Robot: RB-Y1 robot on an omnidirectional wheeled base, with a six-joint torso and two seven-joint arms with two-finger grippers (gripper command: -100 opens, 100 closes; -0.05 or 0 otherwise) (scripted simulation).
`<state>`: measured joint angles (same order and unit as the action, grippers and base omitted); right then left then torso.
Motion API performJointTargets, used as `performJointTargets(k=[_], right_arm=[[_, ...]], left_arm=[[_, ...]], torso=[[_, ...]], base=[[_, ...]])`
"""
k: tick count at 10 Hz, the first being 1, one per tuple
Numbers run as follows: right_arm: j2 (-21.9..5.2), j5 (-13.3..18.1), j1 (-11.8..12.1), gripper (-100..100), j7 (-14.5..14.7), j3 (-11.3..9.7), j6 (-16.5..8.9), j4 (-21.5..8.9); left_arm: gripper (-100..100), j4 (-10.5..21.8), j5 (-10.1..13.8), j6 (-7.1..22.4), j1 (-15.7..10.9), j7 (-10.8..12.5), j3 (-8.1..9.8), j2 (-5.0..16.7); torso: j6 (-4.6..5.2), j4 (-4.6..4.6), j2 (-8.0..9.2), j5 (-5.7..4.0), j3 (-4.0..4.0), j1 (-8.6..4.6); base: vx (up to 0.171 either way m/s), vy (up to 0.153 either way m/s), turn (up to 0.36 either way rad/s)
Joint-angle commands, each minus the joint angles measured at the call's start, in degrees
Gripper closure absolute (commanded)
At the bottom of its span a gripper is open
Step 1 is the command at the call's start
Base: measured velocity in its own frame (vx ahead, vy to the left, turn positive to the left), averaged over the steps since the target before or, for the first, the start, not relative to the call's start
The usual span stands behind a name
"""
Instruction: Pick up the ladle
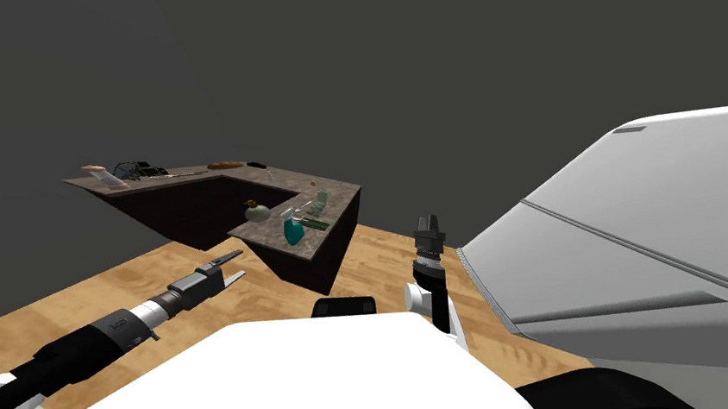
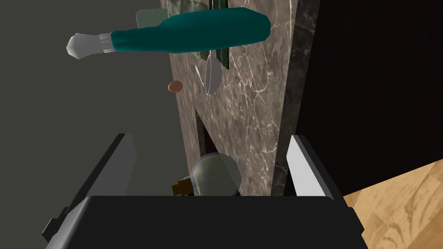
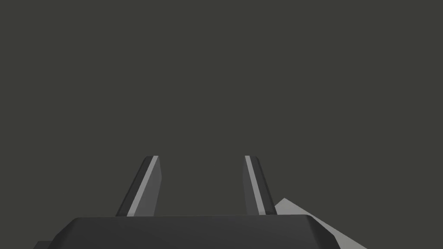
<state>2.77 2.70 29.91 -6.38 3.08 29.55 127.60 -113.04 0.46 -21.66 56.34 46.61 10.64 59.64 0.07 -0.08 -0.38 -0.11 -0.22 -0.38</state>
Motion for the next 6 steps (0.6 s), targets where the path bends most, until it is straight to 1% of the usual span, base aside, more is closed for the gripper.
performJointTargets(k=[1,2,3,4,5,6], right_arm=[[0.0,0.0,0.0,0,0.0,0.0,0.0,0.0],[0.0,0.0,0.0,0,0.0,0.0,0.0,0.0],[0.0,0.0,0.0,0,0.0,0.0,0.0,0.0],[0.0,0.0,0.0,0,0.0,0.0,0.0,0.0],[0.0,0.0,0.0,0,0.0,0.0,0.0,0.0],[0.0,0.0,0.0,0,0.0,0.0,0.0,0.0]], left_arm=[[-100,1.4,-0.1,-0.4,-0.7,0.4,-0.54,1.7],[-100,3.5,0.0,-0.2,0.8,3.0,-0.26,4.0],[-100,3.5,0.0,-0.2,0.8,3.0,-0.26,5.5],[-100,5.6,0.1,-0.1,2.2,5.4,-0.03,7.3],[-100,5.6,0.1,-0.1,2.2,5.6,-0.03,8.9],[-100,5.6,0.1,-0.1,2.2,5.6,-0.03,9.7]], torso=[[0.00,0.00,0.00,0.00,0.00,0.00],[0.00,0.02,0.09,0.04,0.05,0.19],[-0.04,0.01,0.02,0.04,0.02,0.12],[0.00,0.00,-0.02,0.01,-0.01,0.06],[-0.02,-0.02,-0.14,0.00,-0.07,-0.06],[0.00,-0.04,-0.17,-0.01,-0.10,-0.02]], base=[[0.009,-0.055,-0.001],[0.047,-0.087,0.093],[0.056,-0.106,0.068],[0.092,-0.135,0.078],[0.090,-0.122,0.055],[0.035,-0.052,0.000]])
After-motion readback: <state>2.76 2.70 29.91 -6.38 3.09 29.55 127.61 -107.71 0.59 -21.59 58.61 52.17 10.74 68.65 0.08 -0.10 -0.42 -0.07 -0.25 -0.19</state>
